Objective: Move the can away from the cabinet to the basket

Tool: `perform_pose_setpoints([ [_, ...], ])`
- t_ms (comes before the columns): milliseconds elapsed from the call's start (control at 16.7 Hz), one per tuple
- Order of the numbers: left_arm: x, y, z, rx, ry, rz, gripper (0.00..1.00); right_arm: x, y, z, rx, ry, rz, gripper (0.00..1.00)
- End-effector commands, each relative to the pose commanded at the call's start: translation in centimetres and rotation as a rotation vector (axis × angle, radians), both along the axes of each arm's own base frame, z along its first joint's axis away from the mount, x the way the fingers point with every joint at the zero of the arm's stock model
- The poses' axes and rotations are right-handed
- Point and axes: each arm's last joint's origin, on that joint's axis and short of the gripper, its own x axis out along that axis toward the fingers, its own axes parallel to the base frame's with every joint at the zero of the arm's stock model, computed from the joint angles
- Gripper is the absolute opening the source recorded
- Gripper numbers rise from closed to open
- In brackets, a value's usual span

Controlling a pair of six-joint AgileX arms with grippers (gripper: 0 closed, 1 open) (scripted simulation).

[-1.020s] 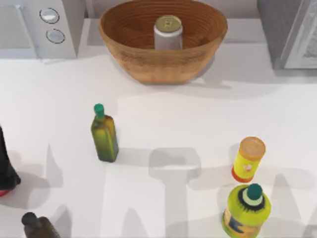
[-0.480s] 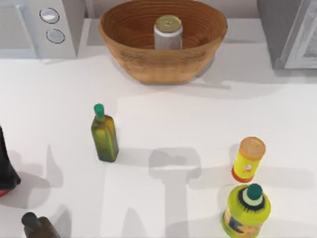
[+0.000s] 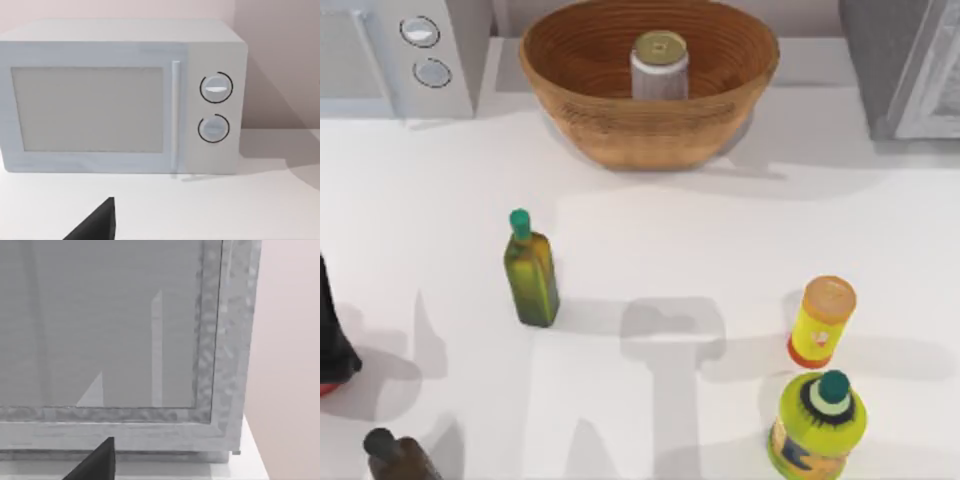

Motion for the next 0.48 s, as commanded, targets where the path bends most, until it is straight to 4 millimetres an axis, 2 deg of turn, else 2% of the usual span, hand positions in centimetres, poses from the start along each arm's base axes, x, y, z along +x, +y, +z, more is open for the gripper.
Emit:
perform_pose_setpoints([
  [240,0.0,0.0,0.0,0.0,0.0,0.0,1.0,1.5,-3.3,4.1,-0.003,-0.001,0.001,1.0],
  [480,0.0,0.0,0.0,0.0,0.0,0.0,1.0,2.8,-6.1,11.2,0.017,0.01,0.004,1.0],
])
